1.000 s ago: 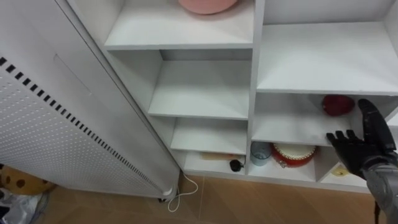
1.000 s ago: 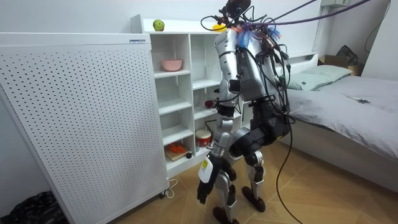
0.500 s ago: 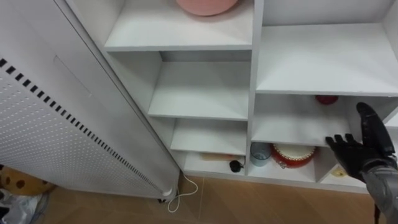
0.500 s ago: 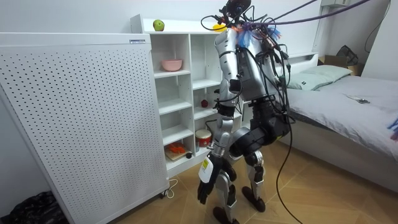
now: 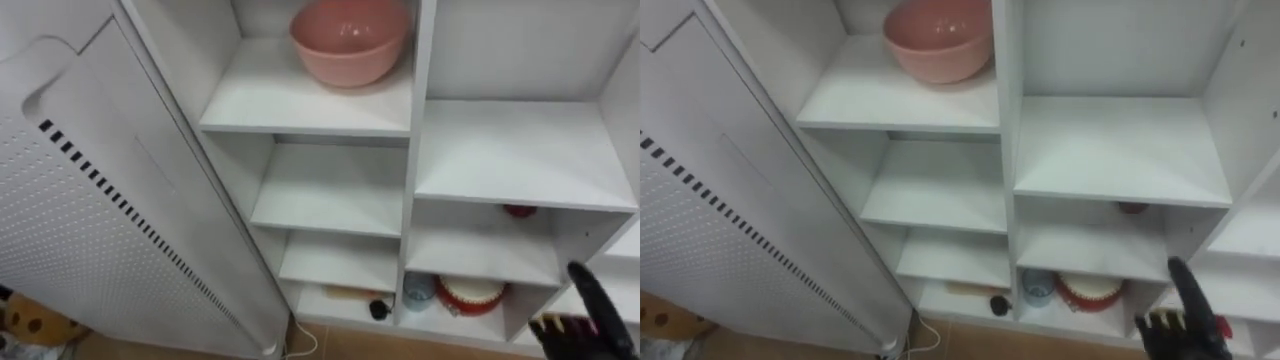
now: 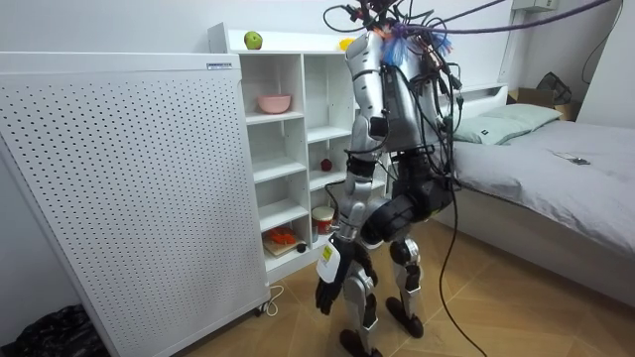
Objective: Arrange fruit in the closet
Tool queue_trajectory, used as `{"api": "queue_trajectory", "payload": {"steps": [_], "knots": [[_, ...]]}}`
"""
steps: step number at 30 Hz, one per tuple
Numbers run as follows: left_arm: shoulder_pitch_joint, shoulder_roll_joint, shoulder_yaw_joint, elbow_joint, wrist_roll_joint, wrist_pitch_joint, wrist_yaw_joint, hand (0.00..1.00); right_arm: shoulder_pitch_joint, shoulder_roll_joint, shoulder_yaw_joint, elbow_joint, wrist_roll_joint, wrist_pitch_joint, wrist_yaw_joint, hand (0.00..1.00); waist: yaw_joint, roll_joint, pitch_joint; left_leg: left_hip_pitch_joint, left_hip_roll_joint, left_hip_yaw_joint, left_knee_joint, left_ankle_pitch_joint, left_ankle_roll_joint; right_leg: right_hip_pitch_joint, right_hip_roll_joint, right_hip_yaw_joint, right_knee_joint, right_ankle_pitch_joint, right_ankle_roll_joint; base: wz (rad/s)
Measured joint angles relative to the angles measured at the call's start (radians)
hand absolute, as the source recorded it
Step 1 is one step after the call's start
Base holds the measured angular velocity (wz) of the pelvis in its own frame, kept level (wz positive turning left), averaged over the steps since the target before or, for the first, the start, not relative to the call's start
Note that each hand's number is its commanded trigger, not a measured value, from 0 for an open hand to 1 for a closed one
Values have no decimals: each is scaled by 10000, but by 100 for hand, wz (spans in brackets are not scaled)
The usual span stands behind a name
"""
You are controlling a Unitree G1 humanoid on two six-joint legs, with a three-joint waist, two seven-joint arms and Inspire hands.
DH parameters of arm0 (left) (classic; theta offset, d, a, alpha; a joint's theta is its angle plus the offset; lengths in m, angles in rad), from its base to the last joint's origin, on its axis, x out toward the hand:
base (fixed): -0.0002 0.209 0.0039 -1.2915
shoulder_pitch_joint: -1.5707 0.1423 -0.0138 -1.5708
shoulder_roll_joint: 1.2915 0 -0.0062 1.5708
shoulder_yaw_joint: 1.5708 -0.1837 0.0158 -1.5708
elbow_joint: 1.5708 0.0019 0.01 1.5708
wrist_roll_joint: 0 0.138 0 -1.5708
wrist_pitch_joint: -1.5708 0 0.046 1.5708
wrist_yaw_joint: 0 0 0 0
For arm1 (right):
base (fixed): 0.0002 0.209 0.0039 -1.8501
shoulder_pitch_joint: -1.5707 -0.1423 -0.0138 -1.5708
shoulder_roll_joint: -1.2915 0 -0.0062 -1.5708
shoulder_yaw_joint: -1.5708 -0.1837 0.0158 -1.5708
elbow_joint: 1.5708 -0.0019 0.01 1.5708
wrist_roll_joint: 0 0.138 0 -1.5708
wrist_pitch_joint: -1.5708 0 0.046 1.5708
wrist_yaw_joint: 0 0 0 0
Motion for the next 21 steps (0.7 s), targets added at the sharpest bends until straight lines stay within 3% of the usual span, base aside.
{"api": "queue_trajectory", "payload": {"steps": [3, 7, 10, 12, 14, 17, 21], "knots": [[-50, -6, 378, 367, -13, -151, -154, 0, 1081, 348, 26, 207, -187, 4, 391, 0, -105, -3, 1, 617, 34, 27, -342, 5, -14, 680, 84, -53, -472, 37, 27, 0], [10, -9, 977, 678, 18, -314, -154, 0, 2492, 1122, 457, 414, -854, 18, 699, 0, -556, -85, 1, 1733, 93, 272, -1002, 35, -63, 1883, 223, -164, -1273, 85, 97, 4], [58, -26, 1257, 712, 21, -539, -133, 0, 3418, 1442, 903, 871, -1622, 77, 810, 0, -764, -205, -48, 2480, 92, 309, -1358, 48, -84, 2763, 285, -289, -1823, 122, 156, 7], [172, -40, 1443, 673, 20, -646, -108, 0, 4036, 1586, 1212, 846, -2509, 127, 900, 0, -876, -304, -132, 2920, 93, 326, -1641, 47, -85, 3242, 366, -276, -2215, 180, 211, 2], [254, -47, 1663, 771, 9, -736, -6, 0, 4746, 1716, 1723, 886, -3709, 230, 928, 0, -927, -528, -292, 3487, 70, 348, -1913, 50, -92, 3855, 392, -307, -2558, 219, 240, -6], [358, -172, 2152, 728, -41, -822, 100, 0, 5168, 1758, 1983, 1016, -5392, 266, 912, 0, -1061, -694, -342, 4198, 54, 378, -2170, 47, -97, 4618, 429, -341, -2943, 273, 267, -4], [635, -183, 2794, 650, 34, -970, 245, 0, 5456, 1858, 2283, 973, -8246, 331, 913, 0, -1182, -848, -335, 5112, 104, 401, -2665, -38, -238, 5533, 596, -349, -3469, 346, 277, -4]]}}
